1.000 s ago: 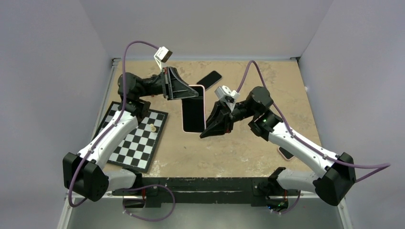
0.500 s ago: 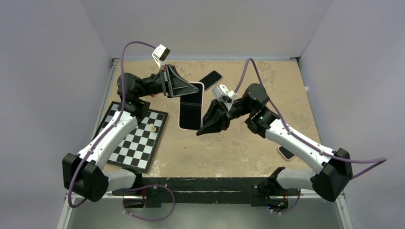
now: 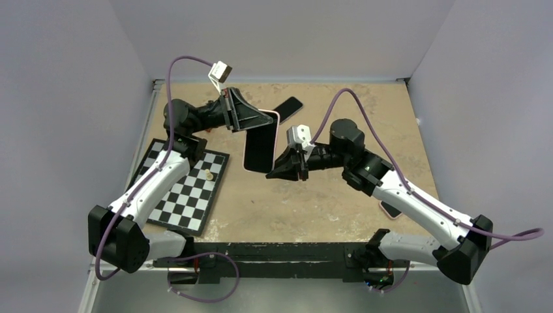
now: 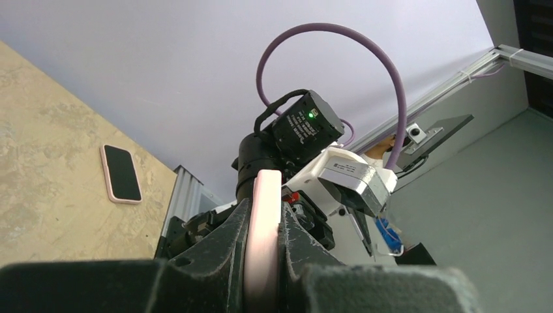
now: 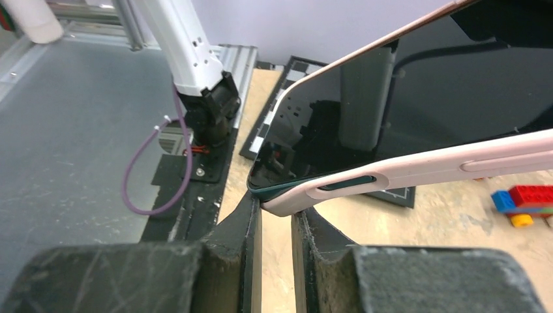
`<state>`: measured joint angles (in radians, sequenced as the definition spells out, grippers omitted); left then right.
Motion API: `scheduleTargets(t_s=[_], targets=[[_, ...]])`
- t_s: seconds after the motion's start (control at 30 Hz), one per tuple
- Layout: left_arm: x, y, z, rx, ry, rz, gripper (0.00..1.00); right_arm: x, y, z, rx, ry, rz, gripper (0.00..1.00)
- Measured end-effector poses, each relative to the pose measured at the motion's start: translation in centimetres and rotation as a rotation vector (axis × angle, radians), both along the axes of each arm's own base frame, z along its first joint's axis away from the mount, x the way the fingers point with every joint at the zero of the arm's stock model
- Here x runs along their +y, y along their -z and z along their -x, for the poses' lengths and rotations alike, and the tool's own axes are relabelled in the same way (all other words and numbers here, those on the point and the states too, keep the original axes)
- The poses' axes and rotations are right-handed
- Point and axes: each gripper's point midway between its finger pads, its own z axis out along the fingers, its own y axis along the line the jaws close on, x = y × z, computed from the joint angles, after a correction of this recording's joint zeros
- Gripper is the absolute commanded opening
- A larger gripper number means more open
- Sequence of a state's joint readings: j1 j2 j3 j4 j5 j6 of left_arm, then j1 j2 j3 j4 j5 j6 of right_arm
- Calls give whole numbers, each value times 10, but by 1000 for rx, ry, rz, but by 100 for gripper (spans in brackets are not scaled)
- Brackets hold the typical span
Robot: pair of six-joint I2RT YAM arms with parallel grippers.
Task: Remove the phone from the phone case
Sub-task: Remove the phone case from the phone.
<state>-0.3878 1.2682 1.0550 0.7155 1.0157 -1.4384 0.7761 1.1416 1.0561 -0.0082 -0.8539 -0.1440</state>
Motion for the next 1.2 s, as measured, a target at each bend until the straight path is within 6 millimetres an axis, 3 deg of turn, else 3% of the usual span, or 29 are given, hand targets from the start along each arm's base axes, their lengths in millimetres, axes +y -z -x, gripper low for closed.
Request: scheduleTargets(t_s=[0.47,0.5,0.63,0.73,0.93,1.2], targets=[[-4,10,4,-26,13,-15,0,3,24,-15,-109,148,134,1],[-3,10,4,-29,6,-7,0,3,24,-15,-97,150,136,8],[2,7,1,-49,-72,45,0,3,25,-15,-16,184,128,52],[8,10,-11,0,-186,103,0,-6,17,-21,27,262,64,74],[13,11,-39,112,-347,230,0,-30,4,-36,124,433,-131,76],[17,-4,-60,95,-453,359,0,-20,1,-46,313,454,-348,76]])
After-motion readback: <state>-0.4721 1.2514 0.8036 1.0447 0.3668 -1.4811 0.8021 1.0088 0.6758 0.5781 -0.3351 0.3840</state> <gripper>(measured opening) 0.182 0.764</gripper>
